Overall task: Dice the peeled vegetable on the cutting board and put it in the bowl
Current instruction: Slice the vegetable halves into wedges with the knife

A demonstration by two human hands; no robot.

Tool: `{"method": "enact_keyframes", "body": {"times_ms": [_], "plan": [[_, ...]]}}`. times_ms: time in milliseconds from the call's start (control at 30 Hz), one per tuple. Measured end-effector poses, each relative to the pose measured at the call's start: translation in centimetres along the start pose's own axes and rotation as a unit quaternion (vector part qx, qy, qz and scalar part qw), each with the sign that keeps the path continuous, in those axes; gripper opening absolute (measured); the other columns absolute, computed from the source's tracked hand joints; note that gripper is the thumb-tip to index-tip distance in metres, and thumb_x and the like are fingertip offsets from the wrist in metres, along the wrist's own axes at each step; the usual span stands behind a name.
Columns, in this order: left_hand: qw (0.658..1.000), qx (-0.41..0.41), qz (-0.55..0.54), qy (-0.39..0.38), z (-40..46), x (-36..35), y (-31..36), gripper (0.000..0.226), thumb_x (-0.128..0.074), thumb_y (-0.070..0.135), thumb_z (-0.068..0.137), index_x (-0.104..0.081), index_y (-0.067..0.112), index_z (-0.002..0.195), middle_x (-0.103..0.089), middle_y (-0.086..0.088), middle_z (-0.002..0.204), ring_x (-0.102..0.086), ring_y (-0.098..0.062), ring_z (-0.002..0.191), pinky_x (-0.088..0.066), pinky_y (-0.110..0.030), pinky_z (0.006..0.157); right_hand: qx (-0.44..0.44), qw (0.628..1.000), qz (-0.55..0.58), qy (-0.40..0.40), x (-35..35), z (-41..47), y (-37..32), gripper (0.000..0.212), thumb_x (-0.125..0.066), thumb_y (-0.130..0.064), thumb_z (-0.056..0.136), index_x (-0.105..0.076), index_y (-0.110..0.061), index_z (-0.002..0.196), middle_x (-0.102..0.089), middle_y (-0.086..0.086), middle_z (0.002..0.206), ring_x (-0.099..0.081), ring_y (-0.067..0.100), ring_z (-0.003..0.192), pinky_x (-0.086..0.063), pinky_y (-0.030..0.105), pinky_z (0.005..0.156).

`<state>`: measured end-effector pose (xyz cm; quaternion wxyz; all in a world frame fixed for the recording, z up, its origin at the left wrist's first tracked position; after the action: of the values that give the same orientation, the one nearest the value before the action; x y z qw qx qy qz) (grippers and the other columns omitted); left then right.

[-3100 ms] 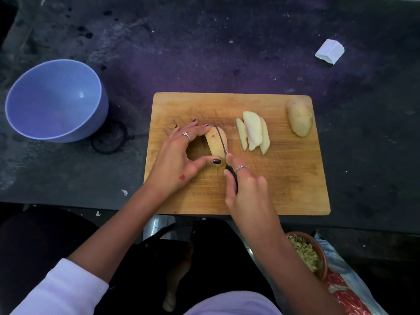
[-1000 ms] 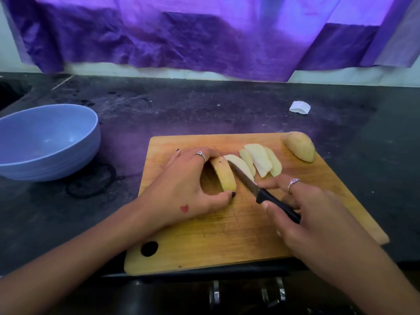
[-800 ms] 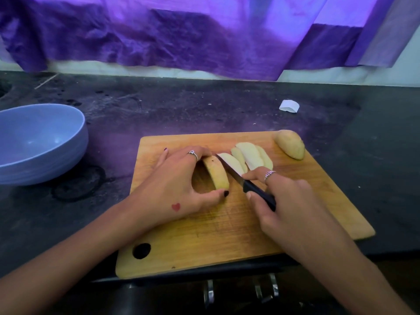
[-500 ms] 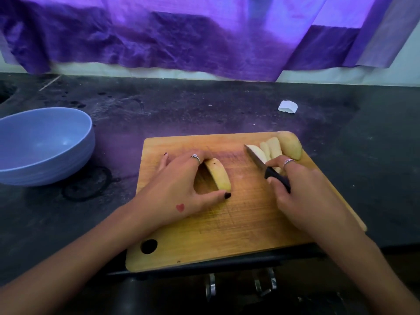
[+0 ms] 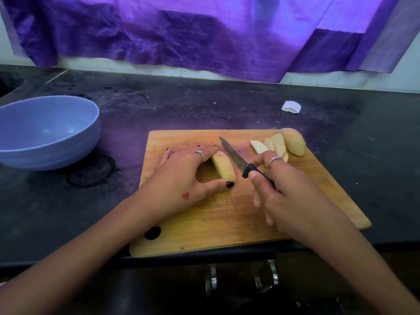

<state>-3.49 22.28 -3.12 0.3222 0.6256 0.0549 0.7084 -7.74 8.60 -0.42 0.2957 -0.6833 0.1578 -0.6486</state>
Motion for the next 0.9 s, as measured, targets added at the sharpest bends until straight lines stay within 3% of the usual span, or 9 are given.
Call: {"method": "enact_keyframes", "body": {"times_ms": [167, 333, 467, 800, 900], "plan": [[0.998, 0.031, -0.042, 0.021, 0.0, 0.4, -0.4, 0.094, -0.048, 0.081, 0.059, -0.047, 0.03, 0.138, -0.049, 0.015, 0.138, -0.042, -0.01, 0.129, -0.035, -0.037, 0.108, -0.022, 1.0, -0.009, -0.014, -0.1, 0.4, -0.2, 0.012, -0.037, -0.033, 0.099, -0.047, -0.028, 0.105, -0.054, 0.005, 0.085, -0.048, 0.016, 0.065, -0.044, 0.03, 0.064], [0.997, 0.039, -0.065, 0.034, -0.3, 0.7, -0.2, 0.079, -0.059, 0.073, 0.06, -0.05, 0.039, 0.131, -0.06, 0.017, 0.124, -0.051, -0.01, 0.118, -0.044, -0.038, 0.099, -0.015, 0.999, -0.038, -0.013, 1.0, 0.2, -1.2, 0.011, -0.041, -0.028, 0.099, -0.043, -0.033, 0.109, -0.047, -0.003, 0.074, -0.043, 0.008, 0.058, -0.032, 0.024, 0.05], [0.994, 0.057, -0.083, 0.048, -0.3, 1.1, -0.2, 0.07, -0.073, 0.06, 0.061, -0.053, 0.037, 0.124, -0.061, 0.016, 0.115, -0.053, -0.007, 0.111, -0.045, -0.034, 0.097, -0.02, 0.998, -0.047, -0.021, 0.9, 0.2, -1.6, 0.008, -0.042, -0.028, 0.099, -0.042, -0.031, 0.106, -0.047, -0.002, 0.075, -0.044, 0.01, 0.057, -0.035, 0.024, 0.051], [0.994, 0.061, -0.071, 0.05, -0.3, 1.4, 0.4, 0.069, -0.071, 0.06, 0.061, -0.057, 0.036, 0.124, -0.064, 0.014, 0.113, -0.054, -0.01, 0.112, -0.045, -0.034, 0.096, -0.02, 0.996, -0.085, -0.024, 1.3, 0.2, -2.1, 0.009, -0.042, -0.028, 0.099, -0.044, -0.027, 0.108, -0.043, -0.003, 0.071, -0.042, 0.011, 0.055, -0.031, 0.023, 0.048], [0.995, 0.058, -0.069, 0.052, -0.3, 1.5, 0.6, 0.067, -0.073, 0.057, 0.062, -0.057, 0.036, 0.123, -0.063, 0.017, 0.111, -0.055, -0.006, 0.108, -0.044, -0.028, 0.093, -0.021, 0.993, -0.112, -0.021, 1.4, 0.0, -2.3, 0.01, -0.041, -0.03, 0.099, -0.044, -0.028, 0.109, -0.041, -0.003, 0.072, -0.043, 0.011, 0.057, -0.029, 0.023, 0.047]]}}
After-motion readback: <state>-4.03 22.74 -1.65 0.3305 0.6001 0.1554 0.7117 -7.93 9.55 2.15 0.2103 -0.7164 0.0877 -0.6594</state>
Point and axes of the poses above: each hand's wrist, its own z-axis towards the middle knuckle, its own x-axis out of the back of the hand, y = z × x, the point moved 9 cm from there along z, towards the middle knuckle
